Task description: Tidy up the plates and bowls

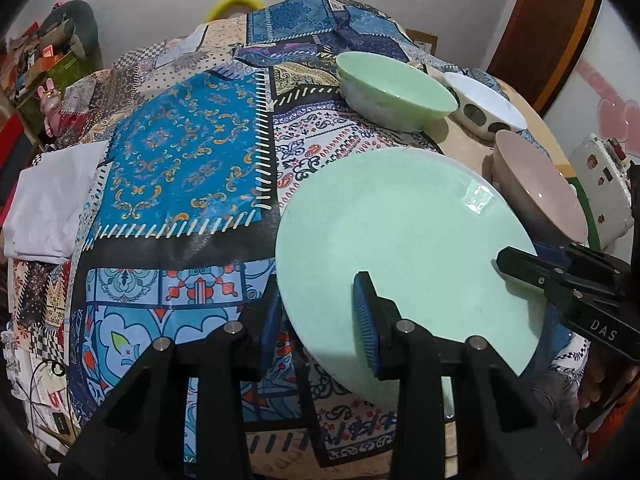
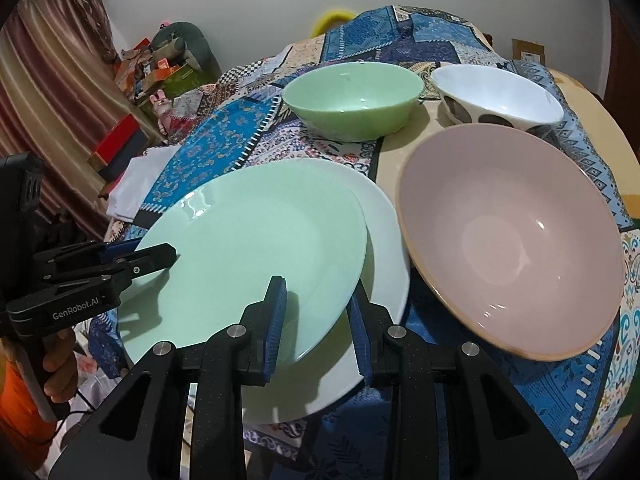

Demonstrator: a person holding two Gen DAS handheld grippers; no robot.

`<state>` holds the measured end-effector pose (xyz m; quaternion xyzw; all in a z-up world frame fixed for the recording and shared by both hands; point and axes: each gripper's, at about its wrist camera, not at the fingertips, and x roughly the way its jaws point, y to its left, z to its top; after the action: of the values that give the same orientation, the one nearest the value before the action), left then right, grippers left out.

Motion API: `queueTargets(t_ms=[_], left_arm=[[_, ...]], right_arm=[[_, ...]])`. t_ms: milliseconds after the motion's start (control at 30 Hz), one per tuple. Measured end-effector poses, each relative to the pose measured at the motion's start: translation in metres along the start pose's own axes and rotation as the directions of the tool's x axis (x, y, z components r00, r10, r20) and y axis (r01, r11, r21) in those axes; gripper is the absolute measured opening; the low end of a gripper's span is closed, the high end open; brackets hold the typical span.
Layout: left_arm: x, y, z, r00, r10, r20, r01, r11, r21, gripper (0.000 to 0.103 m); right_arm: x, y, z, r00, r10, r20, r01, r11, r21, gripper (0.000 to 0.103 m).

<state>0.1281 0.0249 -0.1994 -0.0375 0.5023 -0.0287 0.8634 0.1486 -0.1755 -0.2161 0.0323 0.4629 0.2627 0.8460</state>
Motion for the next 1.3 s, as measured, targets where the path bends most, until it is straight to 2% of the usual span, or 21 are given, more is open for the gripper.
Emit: queueTargets(t_ms=[267,533,867,1300], left_arm=[[0.007,-0.005,0.002,1.0,0.003,-0.019,-0.003,1.0,-0.002,0.036],[0.013,-0.012,0.002,0.998,0.055,-0.02,-0.054,0.998,0.037,0.035],[0.013,-0.006,0.003,0.999,0.016,-0.029,-0.016,1.0,0.015,0.035],[-0.021,0.003,0.003,0.999,0.016,0.047,-0.015,1.0,-0.007,0.035]], right_arm=[[-0.003,-0.006,-0.002,1.0,0.0,0.001,0.0,1.0,0.019,0.028],[-0.005,-0.003,-0.005,1.0,-0.024,0.013,0.025,1.0,-0.007,0.028],[-0.006,-0.001,-0.008,0.999,-0.049,0.023,0.049,0.998,-0.032,0.027],[-0.015,-0.005,-0.009,0.999,-0.037,0.03,0.037,0.999,0.003,0.027]])
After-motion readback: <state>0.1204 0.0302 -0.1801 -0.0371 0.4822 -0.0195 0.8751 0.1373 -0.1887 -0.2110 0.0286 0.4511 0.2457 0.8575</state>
